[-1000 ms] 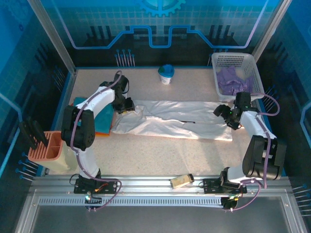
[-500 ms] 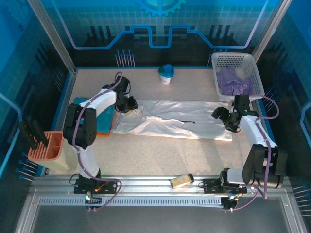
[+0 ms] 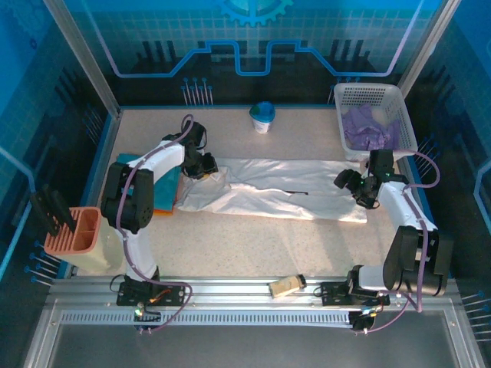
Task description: Fold and stack the t-shirts
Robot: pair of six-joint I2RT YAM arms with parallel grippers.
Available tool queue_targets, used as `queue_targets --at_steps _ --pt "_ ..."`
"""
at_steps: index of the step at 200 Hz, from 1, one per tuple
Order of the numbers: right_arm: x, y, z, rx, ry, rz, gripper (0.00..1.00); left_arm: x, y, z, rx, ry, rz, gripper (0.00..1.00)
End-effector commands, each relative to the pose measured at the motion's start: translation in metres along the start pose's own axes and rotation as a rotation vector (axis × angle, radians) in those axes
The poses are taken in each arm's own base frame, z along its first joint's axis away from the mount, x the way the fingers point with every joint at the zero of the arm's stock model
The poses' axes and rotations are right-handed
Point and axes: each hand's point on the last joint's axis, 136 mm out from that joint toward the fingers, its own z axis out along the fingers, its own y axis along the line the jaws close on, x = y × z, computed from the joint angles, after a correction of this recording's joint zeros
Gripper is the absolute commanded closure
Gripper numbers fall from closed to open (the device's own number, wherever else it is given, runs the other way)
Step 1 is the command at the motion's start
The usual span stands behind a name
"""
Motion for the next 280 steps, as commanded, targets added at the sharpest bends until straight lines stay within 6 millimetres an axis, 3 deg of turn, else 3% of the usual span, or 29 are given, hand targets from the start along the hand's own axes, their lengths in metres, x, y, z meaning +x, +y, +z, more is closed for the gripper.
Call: queue_targets --at_steps 1,83,131,167,227,280 --pt "0.003 0.004 0.000 -0.008 0.020 -0.002 0.14 0.008 0.008 0.001 -0.026 0.019 -0.007 0.72" --pt "0.004 0.002 0.002 0.001 0.026 -0.006 0.15 0.008 0.008 0.008 -0.029 0.034 -0.016 0.76" --pt "0.005 0.001 0.003 0.000 0.029 -0.002 0.15 0.014 0.014 0.002 -0.056 0.040 -0.017 0.64" --pt "0.006 0.001 0.005 0.000 0.032 0.000 0.15 0.013 0.013 0.005 -0.049 0.040 -0.019 0.65" --pt "0.006 0.000 0.005 0.002 0.033 -0.002 0.16 0.007 0.010 0.010 -0.042 0.036 -0.024 0.76" --pt "0.007 0.000 0.006 0.003 0.038 -0.001 0.17 -0.001 0.005 0.001 -0.050 0.027 -0.007 1.00"
